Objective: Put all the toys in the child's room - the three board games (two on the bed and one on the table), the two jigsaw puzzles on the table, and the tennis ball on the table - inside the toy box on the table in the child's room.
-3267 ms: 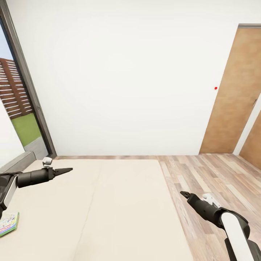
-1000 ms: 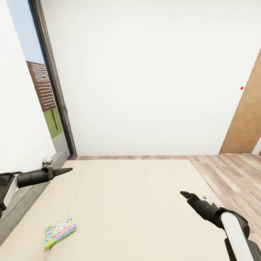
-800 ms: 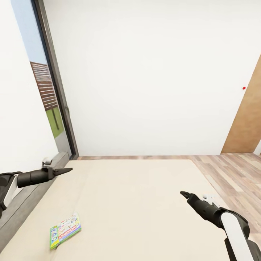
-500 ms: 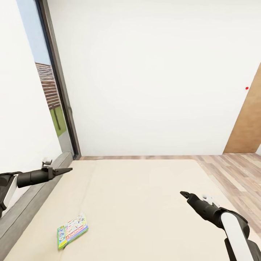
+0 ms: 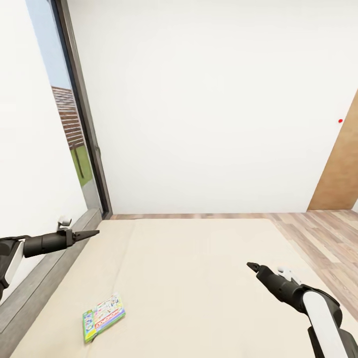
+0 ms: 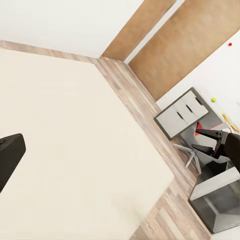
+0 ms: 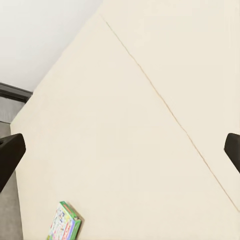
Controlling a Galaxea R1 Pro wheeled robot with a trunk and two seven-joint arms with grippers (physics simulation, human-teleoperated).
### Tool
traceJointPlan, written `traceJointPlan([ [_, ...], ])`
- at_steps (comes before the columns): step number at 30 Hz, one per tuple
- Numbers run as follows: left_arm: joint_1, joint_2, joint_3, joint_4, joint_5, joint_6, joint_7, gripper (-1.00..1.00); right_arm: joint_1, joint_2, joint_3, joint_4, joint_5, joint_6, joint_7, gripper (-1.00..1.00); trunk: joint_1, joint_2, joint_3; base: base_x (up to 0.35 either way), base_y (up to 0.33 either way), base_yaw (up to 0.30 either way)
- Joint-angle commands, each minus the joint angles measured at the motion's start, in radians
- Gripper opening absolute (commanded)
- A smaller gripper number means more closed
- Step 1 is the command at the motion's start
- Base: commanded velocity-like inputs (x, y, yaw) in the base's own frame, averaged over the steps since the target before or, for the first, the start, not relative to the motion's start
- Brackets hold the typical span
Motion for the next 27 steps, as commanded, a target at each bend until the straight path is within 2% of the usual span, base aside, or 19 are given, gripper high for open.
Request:
traceJointPlan([
  [1, -0.001, 0.000, 0.000, 0.000, 0.002, 0.010, -0.002, 1.00, -0.001, 0.000, 0.001, -0.001, -0.010, 0.003, -0.010, 1.00, 0.000, -0.002, -0.002, 0.000, 0.031, 0.000],
  [13, -0.001, 0.000, 0.000, 0.000, 0.002, 0.010, -0.002, 1.00, -0.001, 0.000, 0.021, -0.001, -0.008, 0.002, -0.010, 1.00, 0.000, -0.002, -0.002, 0.000, 0.144, 0.000],
  [27, -0.001, 0.000, 0.000, 0.000, 0.002, 0.010, -0.002, 1.00, -0.001, 0.000, 0.023, -0.001, -0.007, 0.001, -0.010, 1.00, 0.000, -0.002, -0.002, 0.000, 0.025, 0.000],
])
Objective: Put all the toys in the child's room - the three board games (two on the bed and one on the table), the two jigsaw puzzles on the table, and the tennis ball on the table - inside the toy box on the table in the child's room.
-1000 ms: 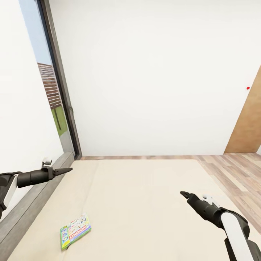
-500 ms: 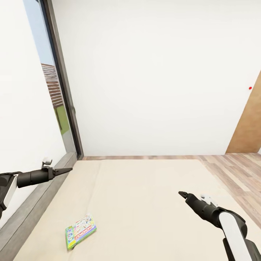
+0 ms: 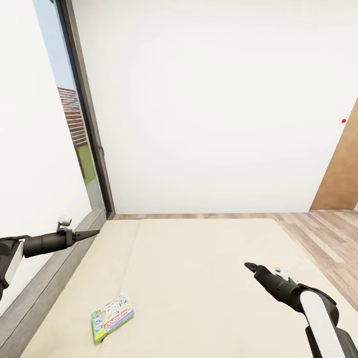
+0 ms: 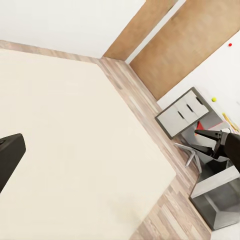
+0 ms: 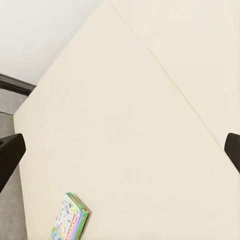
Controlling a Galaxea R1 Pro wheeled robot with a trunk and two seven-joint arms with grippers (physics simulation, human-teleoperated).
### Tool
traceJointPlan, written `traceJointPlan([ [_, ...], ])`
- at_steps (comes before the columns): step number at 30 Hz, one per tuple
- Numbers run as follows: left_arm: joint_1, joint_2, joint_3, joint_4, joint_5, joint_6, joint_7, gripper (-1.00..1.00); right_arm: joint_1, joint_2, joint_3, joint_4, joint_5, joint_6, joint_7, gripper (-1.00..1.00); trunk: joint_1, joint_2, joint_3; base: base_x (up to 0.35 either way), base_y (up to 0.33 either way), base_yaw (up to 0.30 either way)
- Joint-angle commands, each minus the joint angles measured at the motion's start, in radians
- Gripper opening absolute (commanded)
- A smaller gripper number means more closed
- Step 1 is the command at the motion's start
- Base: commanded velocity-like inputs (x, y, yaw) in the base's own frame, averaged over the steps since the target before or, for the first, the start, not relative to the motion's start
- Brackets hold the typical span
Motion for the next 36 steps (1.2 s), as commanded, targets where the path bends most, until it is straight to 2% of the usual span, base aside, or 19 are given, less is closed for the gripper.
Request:
traceJointPlan([
  [1, -0.001, 0.000, 0.000, 0.000, 0.002, 0.010, -0.002, 1.00, -0.001, 0.000, 0.000, -0.001, -0.010, 0.003, -0.010, 1.00, 0.000, -0.002, -0.002, 0.000, 0.004, 0.000],
  [8, -0.001, 0.000, 0.000, 0.000, 0.002, 0.010, -0.002, 1.00, -0.001, 0.000, 0.000, -0.001, -0.011, 0.003, -0.010, 1.00, 0.000, -0.002, -0.002, 0.000, 0.042, 0.000],
  [18, -0.001, 0.000, 0.000, 0.000, 0.002, 0.010, -0.002, 1.00, -0.001, 0.000, 0.000, -0.001, -0.011, 0.003, -0.010, 1.00, 0.000, -0.002, -0.002, 0.000, 0.182, 0.000],
  [36, -0.001, 0.000, 0.000, 0.000, 0.002, 0.010, -0.002, 1.00, -0.001, 0.000, 0.000, -0.001, -0.011, 0.003, -0.010, 1.00, 0.000, -0.002, -0.002, 0.000, 0.048, 0.000],
])
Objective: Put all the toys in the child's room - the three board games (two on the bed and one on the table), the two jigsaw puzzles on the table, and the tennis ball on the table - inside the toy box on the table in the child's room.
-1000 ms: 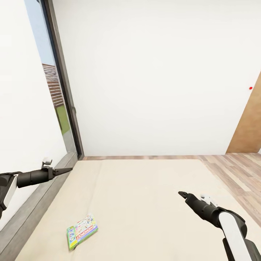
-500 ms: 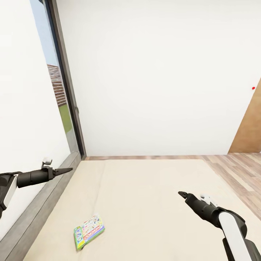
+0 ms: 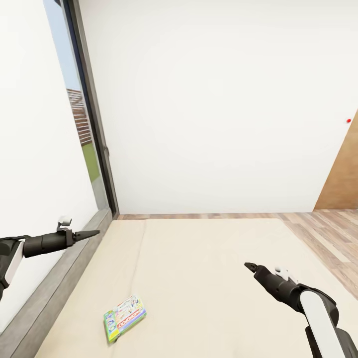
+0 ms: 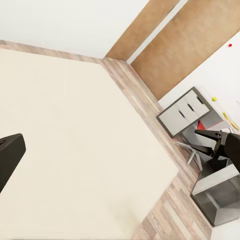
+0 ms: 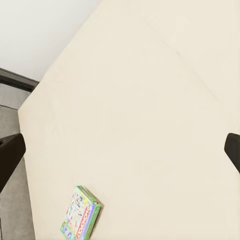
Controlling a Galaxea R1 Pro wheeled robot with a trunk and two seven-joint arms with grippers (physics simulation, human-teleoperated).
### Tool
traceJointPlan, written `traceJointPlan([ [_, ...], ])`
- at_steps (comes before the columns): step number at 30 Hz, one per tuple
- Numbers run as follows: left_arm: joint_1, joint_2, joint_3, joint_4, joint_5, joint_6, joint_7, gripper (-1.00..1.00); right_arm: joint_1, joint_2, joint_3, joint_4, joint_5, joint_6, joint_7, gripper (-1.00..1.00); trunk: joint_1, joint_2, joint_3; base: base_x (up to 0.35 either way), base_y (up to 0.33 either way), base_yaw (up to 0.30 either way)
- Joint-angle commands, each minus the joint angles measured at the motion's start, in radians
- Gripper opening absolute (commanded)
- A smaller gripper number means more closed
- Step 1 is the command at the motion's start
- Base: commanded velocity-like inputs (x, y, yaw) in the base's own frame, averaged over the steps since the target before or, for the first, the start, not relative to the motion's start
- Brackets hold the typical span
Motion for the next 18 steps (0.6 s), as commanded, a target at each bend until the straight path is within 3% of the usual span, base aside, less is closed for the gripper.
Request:
traceJointPlan([
  [1, -0.001, 0.000, 0.000, 0.000, 0.002, 0.010, -0.002, 1.00, -0.001, 0.000, 0.000, -0.001, -0.011, 0.003, -0.010, 1.00, 0.000, -0.002, -0.002, 0.000, 0.199, 0.000],
  [8, -0.001, 0.000, 0.000, 0.000, 0.002, 0.010, -0.002, 1.00, -0.001, 0.000, 0.000, -0.001, -0.011, 0.003, -0.010, 1.00, 0.000, -0.002, -0.002, 0.000, 0.193, 0.000],
  [18, -0.001, 0.000, 0.000, 0.000, 0.002, 0.010, -0.002, 1.00, -0.001, 0.000, 0.000, -0.001, -0.011, 0.003, -0.010, 1.00, 0.000, -0.002, -0.002, 0.000, 0.054, 0.000],
])
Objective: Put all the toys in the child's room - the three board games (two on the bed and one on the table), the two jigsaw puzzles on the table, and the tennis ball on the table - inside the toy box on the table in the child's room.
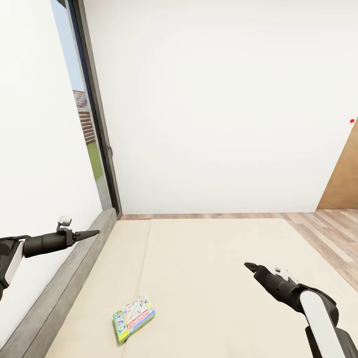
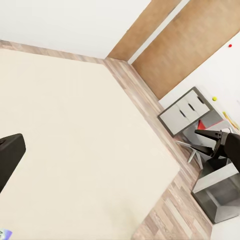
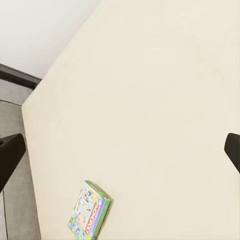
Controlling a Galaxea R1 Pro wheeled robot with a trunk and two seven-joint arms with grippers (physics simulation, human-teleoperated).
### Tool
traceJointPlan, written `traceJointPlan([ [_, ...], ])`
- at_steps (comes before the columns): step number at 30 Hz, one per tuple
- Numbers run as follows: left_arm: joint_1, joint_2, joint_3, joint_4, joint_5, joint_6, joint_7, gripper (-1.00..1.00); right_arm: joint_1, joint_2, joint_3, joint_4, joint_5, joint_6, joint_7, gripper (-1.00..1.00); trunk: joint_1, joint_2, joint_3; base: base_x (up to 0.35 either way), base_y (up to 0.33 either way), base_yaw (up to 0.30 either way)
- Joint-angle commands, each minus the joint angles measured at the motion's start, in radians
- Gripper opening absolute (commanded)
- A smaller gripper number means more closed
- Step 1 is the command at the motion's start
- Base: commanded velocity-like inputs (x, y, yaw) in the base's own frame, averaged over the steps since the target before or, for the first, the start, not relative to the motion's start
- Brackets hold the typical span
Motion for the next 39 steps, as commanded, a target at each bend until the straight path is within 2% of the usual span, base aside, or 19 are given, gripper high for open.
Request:
traceJointPlan([
  [1, -0.001, 0.000, 0.000, 0.000, 0.002, 0.010, -0.002, 1.00, -0.001, 0.000, 0.000, -0.001, -0.011, 0.003, -0.010, 1.00, 0.000, -0.002, -0.002, 0.000, 0.014, 0.000],
  [32, -0.001, 0.000, 0.000, 0.000, 0.000, 0.013, 0.000, 1.00, -0.001, 0.000, 0.000, -0.001, -0.010, 0.001, -0.010, 1.00, 0.000, -0.002, -0.002, 0.032, 0.002, 0.000],
  [39, -0.001, -0.002, -0.001, 0.000, -0.002, 0.018, 0.010, 1.00, -0.001, -0.001, 0.003, -0.001, -0.010, -0.025, -0.010, 1.00, 0.000, -0.002, -0.002, 0.001, 0.000, 0.000],
])
